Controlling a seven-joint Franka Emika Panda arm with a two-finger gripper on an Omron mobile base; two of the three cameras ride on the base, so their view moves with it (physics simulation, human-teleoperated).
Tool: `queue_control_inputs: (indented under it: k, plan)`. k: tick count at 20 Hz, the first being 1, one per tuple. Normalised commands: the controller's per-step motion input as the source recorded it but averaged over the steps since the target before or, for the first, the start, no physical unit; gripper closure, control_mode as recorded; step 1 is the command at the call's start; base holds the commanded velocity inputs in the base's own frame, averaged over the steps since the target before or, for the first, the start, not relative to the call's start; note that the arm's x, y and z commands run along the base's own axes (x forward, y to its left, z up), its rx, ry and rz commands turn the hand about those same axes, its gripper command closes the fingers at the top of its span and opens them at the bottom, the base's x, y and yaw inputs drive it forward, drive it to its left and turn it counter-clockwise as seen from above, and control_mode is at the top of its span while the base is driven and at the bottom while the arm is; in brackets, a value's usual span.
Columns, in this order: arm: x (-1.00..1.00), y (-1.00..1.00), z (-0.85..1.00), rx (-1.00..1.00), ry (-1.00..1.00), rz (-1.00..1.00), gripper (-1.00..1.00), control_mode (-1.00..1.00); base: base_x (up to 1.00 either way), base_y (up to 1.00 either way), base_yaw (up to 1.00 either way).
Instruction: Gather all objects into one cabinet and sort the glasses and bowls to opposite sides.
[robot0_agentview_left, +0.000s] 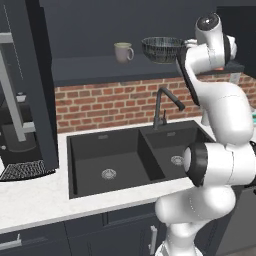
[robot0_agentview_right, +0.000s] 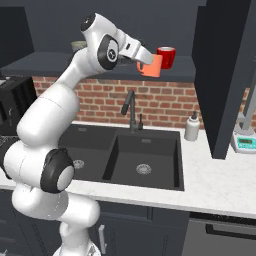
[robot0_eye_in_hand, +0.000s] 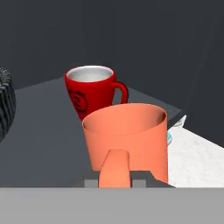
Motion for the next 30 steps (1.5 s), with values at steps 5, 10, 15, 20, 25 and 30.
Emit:
queue_control_inputs:
  k: [5,10,15,20,25,30]
  plan:
    - [0.14,0.00,0.24,0.00,-0.05,0.01,1.00,-1.00,0.00,0.00,0.00]
    - [0.26,0.00,0.00,0.00,-0.05,0.06,1.00,-1.00,0.00,0.00,0.00]
    - [0.20,0.00,-0.02,0.00,-0.15,0.12,1.00,-1.00,0.00,0.00,0.00]
    - [0.28,0.00,-0.16,0.00,-0.11,0.10,1.00,-1.00,0.00,0.00,0.00]
    - [0.22,0.00,-0.29,0.00,-0.04,0.09,1.00,-1.00,0.00,0.00,0.00]
    - [0.30,0.00,-0.07,0.00,-0.03,0.06,1.00,-1.00,0.00,0.00,0.00]
